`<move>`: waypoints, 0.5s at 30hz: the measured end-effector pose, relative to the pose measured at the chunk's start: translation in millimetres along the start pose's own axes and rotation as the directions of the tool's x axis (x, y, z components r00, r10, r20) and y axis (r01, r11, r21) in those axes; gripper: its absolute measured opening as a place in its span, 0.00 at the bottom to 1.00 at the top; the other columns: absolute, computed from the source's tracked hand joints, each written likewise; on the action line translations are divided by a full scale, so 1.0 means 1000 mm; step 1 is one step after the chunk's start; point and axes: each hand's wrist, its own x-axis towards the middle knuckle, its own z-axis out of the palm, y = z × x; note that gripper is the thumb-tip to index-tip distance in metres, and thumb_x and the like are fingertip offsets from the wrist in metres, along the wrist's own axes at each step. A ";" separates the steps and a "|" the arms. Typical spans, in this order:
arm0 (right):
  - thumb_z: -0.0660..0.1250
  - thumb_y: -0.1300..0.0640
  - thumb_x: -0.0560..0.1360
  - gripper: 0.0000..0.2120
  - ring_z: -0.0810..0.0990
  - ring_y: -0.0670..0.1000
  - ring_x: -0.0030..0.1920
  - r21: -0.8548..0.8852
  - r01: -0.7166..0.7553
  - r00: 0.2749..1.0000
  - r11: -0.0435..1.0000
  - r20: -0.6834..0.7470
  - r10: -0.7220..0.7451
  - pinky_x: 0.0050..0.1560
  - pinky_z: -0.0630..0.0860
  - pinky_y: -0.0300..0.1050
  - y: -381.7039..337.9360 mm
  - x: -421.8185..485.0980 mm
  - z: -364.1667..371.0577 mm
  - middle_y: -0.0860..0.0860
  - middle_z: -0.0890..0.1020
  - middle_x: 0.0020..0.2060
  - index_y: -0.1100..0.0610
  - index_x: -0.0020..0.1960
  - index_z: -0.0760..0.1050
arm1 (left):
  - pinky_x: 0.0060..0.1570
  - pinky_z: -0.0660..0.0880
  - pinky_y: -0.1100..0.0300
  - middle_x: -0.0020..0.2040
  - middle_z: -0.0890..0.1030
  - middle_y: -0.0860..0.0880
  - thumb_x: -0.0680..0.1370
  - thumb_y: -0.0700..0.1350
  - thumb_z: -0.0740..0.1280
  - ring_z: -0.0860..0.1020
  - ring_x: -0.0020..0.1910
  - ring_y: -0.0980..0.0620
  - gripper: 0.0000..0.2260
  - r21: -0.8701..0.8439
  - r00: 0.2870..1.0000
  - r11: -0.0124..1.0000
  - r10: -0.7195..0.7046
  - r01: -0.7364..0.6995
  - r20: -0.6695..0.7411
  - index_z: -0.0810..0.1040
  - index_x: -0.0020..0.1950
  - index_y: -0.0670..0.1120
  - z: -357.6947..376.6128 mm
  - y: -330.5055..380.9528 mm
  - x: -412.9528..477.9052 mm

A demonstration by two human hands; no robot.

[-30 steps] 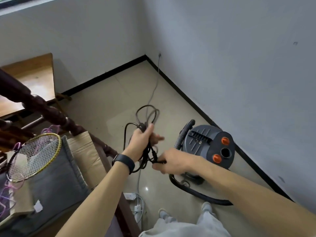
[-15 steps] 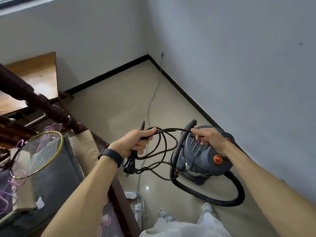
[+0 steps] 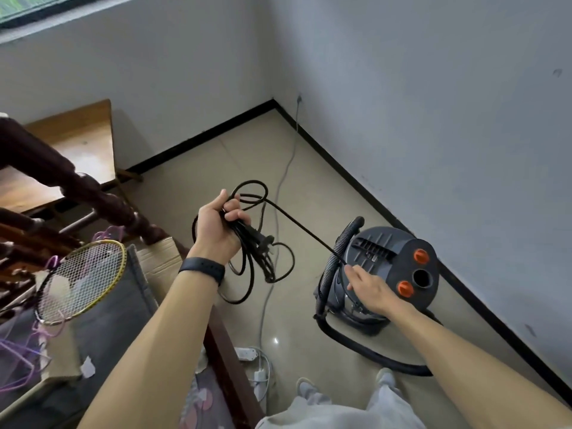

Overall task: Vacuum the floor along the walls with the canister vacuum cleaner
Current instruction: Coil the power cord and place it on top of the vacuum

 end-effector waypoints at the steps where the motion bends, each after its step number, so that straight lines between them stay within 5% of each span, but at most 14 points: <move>1: 0.46 0.37 0.85 0.20 0.79 0.59 0.54 -0.007 -0.010 1.000 1.000 -0.009 0.010 0.57 0.71 0.54 0.008 0.001 0.005 0.54 0.82 0.51 0.47 0.47 0.68 | 0.28 0.68 0.68 0.30 0.67 0.54 0.82 0.45 0.62 0.63 0.22 0.59 0.08 -0.033 1.000 0.999 0.013 -0.013 0.000 0.71 0.47 0.41 0.002 0.001 0.000; 5: 0.47 0.43 0.87 0.17 0.78 0.62 0.50 -0.032 -0.051 0.993 0.998 -0.112 0.047 0.50 0.69 0.54 0.026 -0.007 0.012 0.58 0.79 0.45 0.49 0.45 0.64 | 0.32 0.71 0.67 0.32 0.68 0.53 0.82 0.43 0.61 0.66 0.25 0.58 0.07 -0.152 0.996 0.985 0.083 -0.080 0.011 0.71 0.47 0.42 0.007 0.019 -0.001; 10: 0.46 0.47 0.85 0.17 0.80 0.64 0.48 -0.273 0.056 0.996 0.960 -0.052 -0.073 0.46 0.73 0.55 -0.011 -0.005 0.023 0.55 0.79 0.43 0.51 0.46 0.69 | 0.50 0.76 0.56 0.34 0.75 0.52 0.84 0.42 0.59 0.78 0.32 0.54 0.08 0.320 0.995 0.942 0.089 -0.101 0.050 0.73 0.47 0.44 0.014 -0.005 -0.003; 12: 0.50 0.47 0.85 0.19 0.81 0.62 0.44 -0.431 0.179 0.982 0.884 0.021 -0.188 0.46 0.78 0.56 -0.052 -0.009 0.026 0.56 0.81 0.42 0.54 0.47 0.74 | 0.55 0.76 0.51 0.38 0.80 0.50 0.84 0.41 0.60 0.83 0.38 0.49 0.06 0.579 0.995 0.810 0.061 -0.093 0.074 0.75 0.50 0.42 0.011 -0.035 -0.003; 15: 0.57 0.46 0.84 0.19 0.78 0.58 0.44 -0.451 0.320 0.947 0.833 0.171 -0.272 0.49 0.78 0.52 -0.101 -0.016 0.019 0.56 0.81 0.41 0.56 0.43 0.77 | 0.55 0.77 0.49 0.43 0.84 0.47 0.83 0.41 0.62 0.85 0.44 0.47 0.06 0.855 0.992 0.510 -0.016 -0.099 0.124 0.74 0.54 0.39 0.001 -0.073 0.002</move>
